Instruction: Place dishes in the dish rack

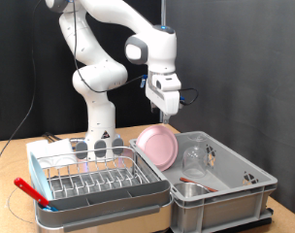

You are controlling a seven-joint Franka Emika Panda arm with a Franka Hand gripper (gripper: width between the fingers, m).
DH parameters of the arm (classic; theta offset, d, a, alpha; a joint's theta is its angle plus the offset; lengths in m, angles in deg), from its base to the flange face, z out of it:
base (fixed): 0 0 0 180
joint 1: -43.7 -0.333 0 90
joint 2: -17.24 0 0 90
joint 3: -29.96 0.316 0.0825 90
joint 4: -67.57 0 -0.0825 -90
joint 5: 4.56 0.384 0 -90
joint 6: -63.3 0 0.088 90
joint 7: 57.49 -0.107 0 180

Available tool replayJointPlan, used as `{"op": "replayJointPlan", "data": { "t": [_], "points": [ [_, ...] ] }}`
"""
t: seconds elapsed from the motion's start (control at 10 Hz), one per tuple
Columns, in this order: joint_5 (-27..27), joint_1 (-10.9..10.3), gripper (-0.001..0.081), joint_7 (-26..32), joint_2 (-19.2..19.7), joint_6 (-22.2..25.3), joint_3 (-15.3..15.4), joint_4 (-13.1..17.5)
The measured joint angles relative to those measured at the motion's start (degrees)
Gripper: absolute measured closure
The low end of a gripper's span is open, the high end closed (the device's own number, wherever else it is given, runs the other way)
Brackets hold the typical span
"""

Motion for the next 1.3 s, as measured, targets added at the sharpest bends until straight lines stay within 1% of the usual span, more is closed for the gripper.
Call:
{"op": "replayJointPlan", "data": {
  "t": [0.2,0.5,1.0,1.3],
  "points": [
    [-0.14,-0.11,-0.0002,0.0,1.53,-2.11,0.15,-0.93],
    [-0.52,0.03,-0.0002,0.0,3.31,-3.46,0.07,-1.39],
    [-1.82,1.81,-0.0002,0.0,5.3,-6.13,-0.12,-2.42],
    [-1.67,1.82,-0.0002,0.07,7.99,-7.82,-0.22,-2.48]
  ]
}}
